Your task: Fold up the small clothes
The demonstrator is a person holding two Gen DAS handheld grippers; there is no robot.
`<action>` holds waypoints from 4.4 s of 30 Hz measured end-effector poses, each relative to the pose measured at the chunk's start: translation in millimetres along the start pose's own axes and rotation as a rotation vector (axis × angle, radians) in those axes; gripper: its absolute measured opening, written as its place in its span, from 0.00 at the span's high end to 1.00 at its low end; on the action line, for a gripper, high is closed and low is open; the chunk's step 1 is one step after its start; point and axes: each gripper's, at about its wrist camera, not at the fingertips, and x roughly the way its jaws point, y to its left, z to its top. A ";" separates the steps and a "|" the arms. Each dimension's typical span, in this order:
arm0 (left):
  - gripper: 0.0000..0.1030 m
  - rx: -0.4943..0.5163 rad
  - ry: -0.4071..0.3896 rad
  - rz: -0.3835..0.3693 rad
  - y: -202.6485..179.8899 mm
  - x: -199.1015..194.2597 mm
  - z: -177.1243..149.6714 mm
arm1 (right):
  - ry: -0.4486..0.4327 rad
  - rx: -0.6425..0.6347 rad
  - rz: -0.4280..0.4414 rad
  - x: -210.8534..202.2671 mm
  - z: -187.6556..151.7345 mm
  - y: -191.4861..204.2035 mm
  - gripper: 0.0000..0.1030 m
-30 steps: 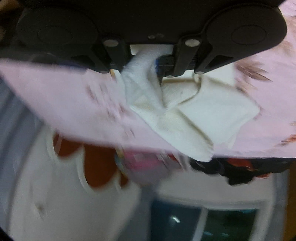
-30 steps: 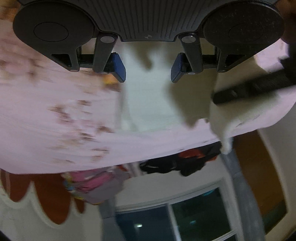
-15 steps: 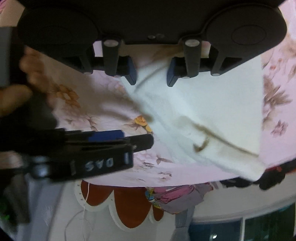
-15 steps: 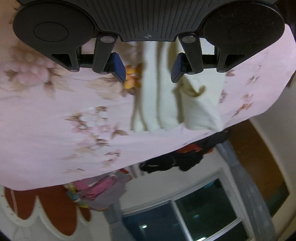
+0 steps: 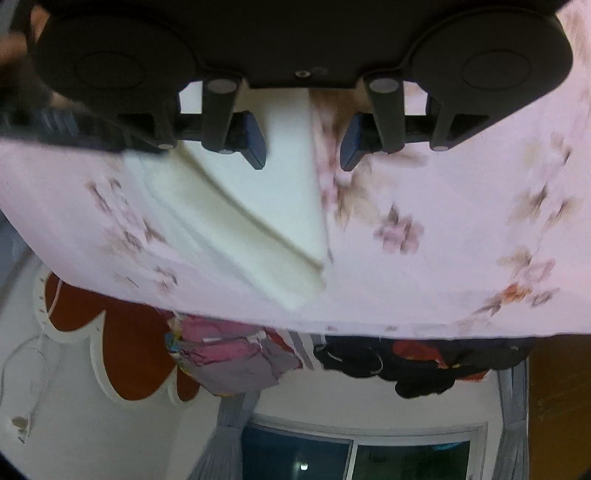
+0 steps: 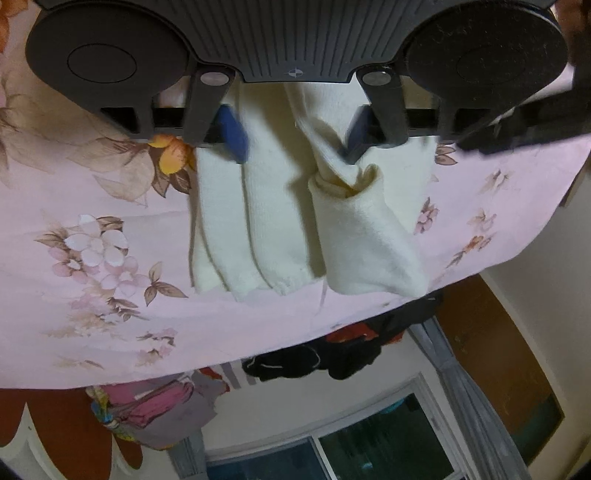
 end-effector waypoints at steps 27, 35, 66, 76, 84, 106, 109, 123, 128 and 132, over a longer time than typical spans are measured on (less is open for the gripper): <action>0.53 -0.027 -0.003 -0.011 16.9 46.6 18.6 | 0.054 0.181 0.147 47.4 39.0 -32.5 0.81; 0.50 -0.006 -0.010 -0.063 3.8 38.8 15.9 | -0.035 0.130 0.110 5.5 31.3 -27.7 0.85; 0.38 -0.048 0.124 -0.075 1.1 12.4 -49.7 | 0.109 0.187 0.047 -55.5 -40.3 -44.2 0.84; 0.39 -0.014 0.125 -0.022 -15.8 8.4 -55.8 | 0.120 0.127 -0.006 -59.9 -46.9 -30.7 0.84; 0.40 -0.006 0.135 -0.016 -21.3 4.1 -55.5 | 0.104 0.004 -0.036 -69.8 -41.4 -18.2 0.94; 0.44 0.011 0.073 -0.083 -23.1 -20.3 -16.3 | 0.012 -0.074 -0.107 -78.0 -6.8 -6.1 0.98; 0.44 0.022 0.036 -0.065 -23.3 -11.1 4.7 | -0.033 -0.075 -0.114 -67.5 14.7 1.1 0.98; 0.56 0.049 0.051 -0.059 -22.3 88.7 47.9 | -0.067 -0.021 -0.191 43.1 91.1 -3.5 0.98; 0.53 -0.007 0.071 -0.099 -6.7 98.9 34.6 | -0.010 -0.061 -0.247 72.8 78.9 -24.3 0.98; 0.55 -0.022 0.022 -0.102 -9.7 91.3 49.5 | -0.052 -0.050 -0.248 63.3 90.0 -26.4 0.98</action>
